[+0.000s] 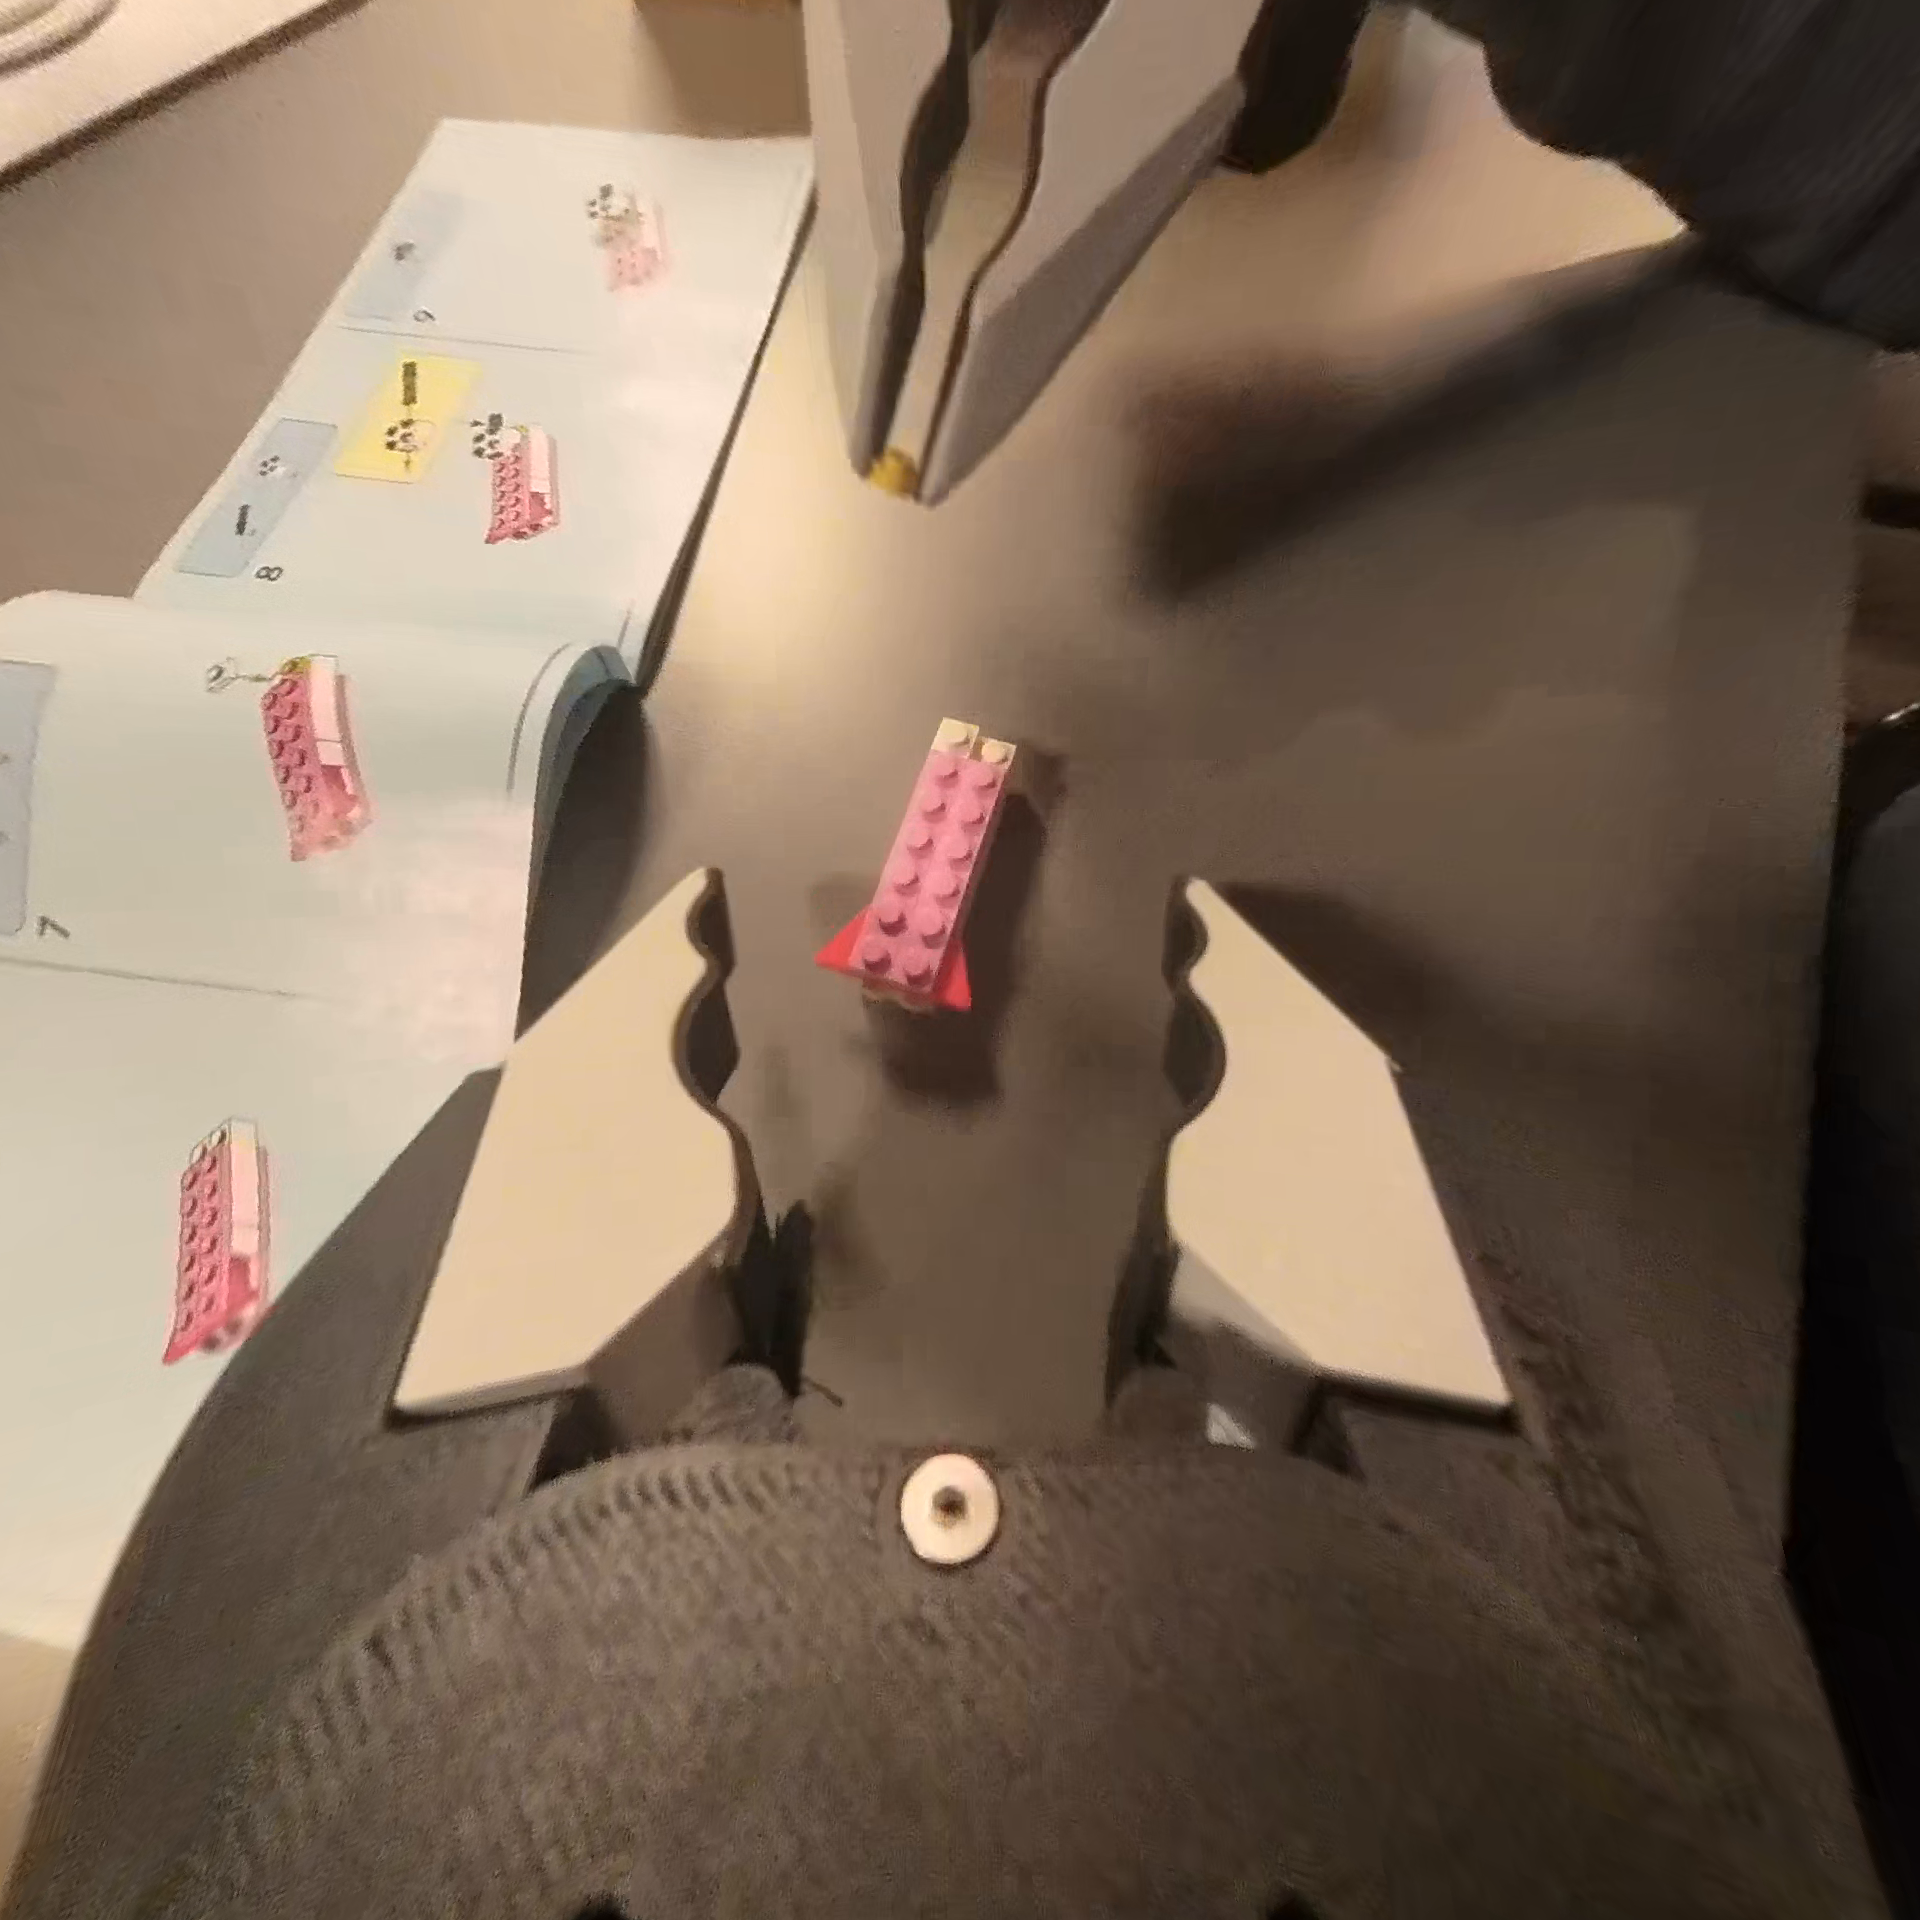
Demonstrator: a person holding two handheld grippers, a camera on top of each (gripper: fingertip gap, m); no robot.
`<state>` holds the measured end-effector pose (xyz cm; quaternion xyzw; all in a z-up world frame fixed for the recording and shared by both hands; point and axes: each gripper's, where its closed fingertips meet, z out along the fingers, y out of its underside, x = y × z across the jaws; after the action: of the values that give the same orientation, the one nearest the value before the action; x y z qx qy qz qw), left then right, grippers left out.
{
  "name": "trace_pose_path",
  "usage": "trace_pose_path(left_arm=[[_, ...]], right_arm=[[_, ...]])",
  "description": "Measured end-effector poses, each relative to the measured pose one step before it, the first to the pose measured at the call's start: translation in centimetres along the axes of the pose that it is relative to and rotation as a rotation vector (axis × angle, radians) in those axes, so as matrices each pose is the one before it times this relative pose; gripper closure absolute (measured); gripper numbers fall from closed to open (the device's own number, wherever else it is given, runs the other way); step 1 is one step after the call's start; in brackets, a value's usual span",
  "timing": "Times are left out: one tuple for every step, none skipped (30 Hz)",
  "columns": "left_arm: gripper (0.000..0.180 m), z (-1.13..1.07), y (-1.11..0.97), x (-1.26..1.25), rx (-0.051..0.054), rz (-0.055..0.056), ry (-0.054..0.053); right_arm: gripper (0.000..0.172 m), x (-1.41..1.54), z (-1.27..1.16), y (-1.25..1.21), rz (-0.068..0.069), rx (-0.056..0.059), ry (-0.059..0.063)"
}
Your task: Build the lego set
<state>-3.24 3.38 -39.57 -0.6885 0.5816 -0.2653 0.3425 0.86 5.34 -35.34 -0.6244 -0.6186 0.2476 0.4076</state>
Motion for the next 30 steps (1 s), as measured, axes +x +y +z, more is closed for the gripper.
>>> trace_pose_path(left_arm=[[0.102,0.379,0.128,-0.088,-0.0105,0.0027,0.0143],[0.108,0.301,0.103,-0.08,-0.0085,0.0033,0.0153],[0.116,0.227,0.121,0.01,-0.0122,0.0066,0.0182],[0.125,0.142,0.115,0.005,-0.015,0.0127,0.0107],[0.131,0.071,0.001,0.041,-0.0086,0.0186,0.0043],[0.132,0.019,-0.166,0.062,0.0025,0.0194,-0.0008],[0.133,0.026,-0.202,-0.017,0.0061,0.0152,-0.0053],[0.135,0.036,-0.082,-0.021,0.0005,0.0085,-0.0026],[0.136,0.086,0.046,0.036,-0.0053,0.0013,0.0038],[0.139,0.121,0.137,0.075,-0.0087,-0.003,0.0083],[0.142,0.14,0.186,0.174,-0.0107,-0.0044,0.0145],[0.149,0.056,-0.109,0.23,0.0076,-0.0108,0.0168],[0.161,0.041,0.053,0.044,-0.0047,-0.0063,0.0025],[0.164,0.03,-0.028,0.034,-0.0019,-0.008,-0.0027],[0.164,0.023,-0.017,-0.013,-0.0061,-0.0108,-0.0084],[0.164,0.032,-0.024,-0.003,-0.0065,-0.0114,-0.0097],[0.164,0.051,-0.035,0.025,-0.0039,-0.0075,-0.01],[0.164,0.044,-0.035,0.031,-0.0013,-0.0057,-0.0099],[0.164,0.036,-0.038,0.037,0.0003,-0.0081,-0.0084],[0.164,0.041,-0.036,0.061,0.0013,-0.0106,-0.0042],[0.164,0.024,-0.023,0.019,0.002,-0.0127,-0.0029],[0.164,0.009,-0.014,-0.02,0.0025,-0.0117,-0.0034],[0.164,0.006,-0.001,-0.04,0.003,-0.0112,-0.0036],[0.164,0.006,-0.013,-0.027,0.0026,-0.0115,-0.0016],[0.164,0.0,-0.003,-0.004,0.002,-0.0101,-0.0005],[0.164,0.0,-0.023,0.002,0.0009,-0.0092,-0.0001],[0.164,0.0,-0.003,-0.008,0.0001,-0.0075,-0.0007],[0.164,0.013,-0.01,0.004,-0.0004,-0.0047,-0.0017],[0.164,-0.006,-0.003,-0.001,-0.0006,-0.0017,-0.0025],[0.164,0.006,-0.017,-0.006,-0.0002,-0.0027,-0.0021]], right_arm=[[0.167,-0.308,0.187,0.667,0.0177,-0.0357,-0.0242],[0.167,-0.302,0.17,0.464,0.0151,-0.0237,-0.0225],[0.167,-0.304,0.15,0.314,0.0162,-0.0168,-0.0245],[0.167,-0.192,0.123,0.208,0.0144,-0.0117,-0.0166],[0.167,-0.074,0.106,0.156,0.0103,-0.0109,-0.0071],[0.167,-0.127,0.089,0.154,0.0049,-0.014,-0.0065],[0.167,-0.093,0.085,0.115,0.0,-0.0149,-0.0009],[0.167,-0.074,0.086,0.036,-0.0049,-0.0129,0.0029],[0.167,-0.114,0.107,-0.043,-0.0061,-0.0115,0.0017],[0.167,-0.167,0.13,-0.089,-0.0057,-0.0109,-0.0011],[0.167,-0.138,0.155,-0.104,-0.006,-0.011,0.001],[0.167,-0.206,0.195,-0.104,-0.0078,-0.0123,-0.0016],[0.167,-0.217,0.225,-0.099,-0.0085,-0.0126,-0.0027],[0.167,-0.16,0.23,-0.089,-0.0068,-0.0137,0.0008],[0.167,-0.054,0.226,-0.026,-0.0058,-0.0166,0.0053],[0.167,-0.043,0.198,0.045,-0.0067,-0.0206,0.0058],[0.167,0.038,0.146,0.071,-0.0082,-0.0198,0.0098],[0.167,0.054,0.096,0.035,-0.0062,-0.015,0.01],[0.167,0.012,0.067,0.011,-0.0014,-0.0107,0.004],[0.167,0.039,0.047,0.0,0.0007,-0.0091,0.0046],[0.167,0.011,0.059,0.055,-0.0003,-0.0108,0.0025],[0.167,0.007,0.06,0.105,-0.0029,-0.0133,0.0027],[0.167,0.041,0.076,0.096,-0.0053,-0.0115,0.0062],[0.167,0.015,0.085,0.146,-0.0037,-0.0139,0.0041],[0.167,-0.058,0.068,0.137,-0.0045,-0.0122,-0.0003],[0.167,-0.004,0.023,-0.053,-0.0071,-0.0005,0.005],[0.167,-0.036,0.014,-0.065,-0.0075,0.0011,0.0022],[0.167,-0.006,0.022,-0.023,-0.0061,-0.0023,0.004],[0.167,0.021,0.025,0.011,-0.007,-0.0039,0.0058],[0.167,0.03,0.015,0.014,-0.0083,-0.0031,0.0071]])
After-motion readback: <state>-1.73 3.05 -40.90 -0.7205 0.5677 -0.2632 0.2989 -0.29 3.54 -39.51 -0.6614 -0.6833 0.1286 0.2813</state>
